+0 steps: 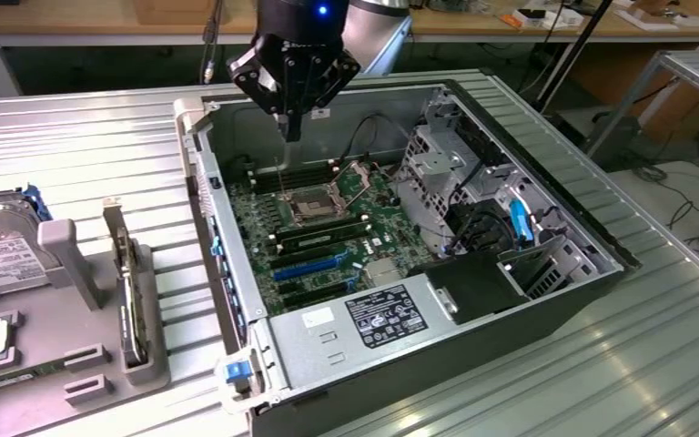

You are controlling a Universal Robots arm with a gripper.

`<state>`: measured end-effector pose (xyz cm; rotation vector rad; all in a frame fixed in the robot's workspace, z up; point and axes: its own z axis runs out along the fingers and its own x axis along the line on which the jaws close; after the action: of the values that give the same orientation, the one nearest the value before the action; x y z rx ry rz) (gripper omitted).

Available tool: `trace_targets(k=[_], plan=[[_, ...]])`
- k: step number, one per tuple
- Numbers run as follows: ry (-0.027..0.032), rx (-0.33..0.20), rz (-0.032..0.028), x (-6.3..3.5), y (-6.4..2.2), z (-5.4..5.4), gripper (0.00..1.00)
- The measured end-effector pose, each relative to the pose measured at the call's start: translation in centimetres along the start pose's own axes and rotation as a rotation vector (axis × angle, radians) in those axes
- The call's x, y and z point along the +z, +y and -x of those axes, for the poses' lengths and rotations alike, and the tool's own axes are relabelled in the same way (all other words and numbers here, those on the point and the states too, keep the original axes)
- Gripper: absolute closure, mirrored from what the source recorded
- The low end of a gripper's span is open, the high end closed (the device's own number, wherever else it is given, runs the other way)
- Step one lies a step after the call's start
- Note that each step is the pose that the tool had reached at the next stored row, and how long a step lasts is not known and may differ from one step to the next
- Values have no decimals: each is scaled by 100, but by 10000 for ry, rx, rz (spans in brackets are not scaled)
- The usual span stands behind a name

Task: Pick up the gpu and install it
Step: 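Reach for the gpu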

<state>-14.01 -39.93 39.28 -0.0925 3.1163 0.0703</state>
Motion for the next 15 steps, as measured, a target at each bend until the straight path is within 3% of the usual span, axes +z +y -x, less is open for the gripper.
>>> trace_targets(k=[15], plan=[[0,0,1,-2,12,-210,89]])
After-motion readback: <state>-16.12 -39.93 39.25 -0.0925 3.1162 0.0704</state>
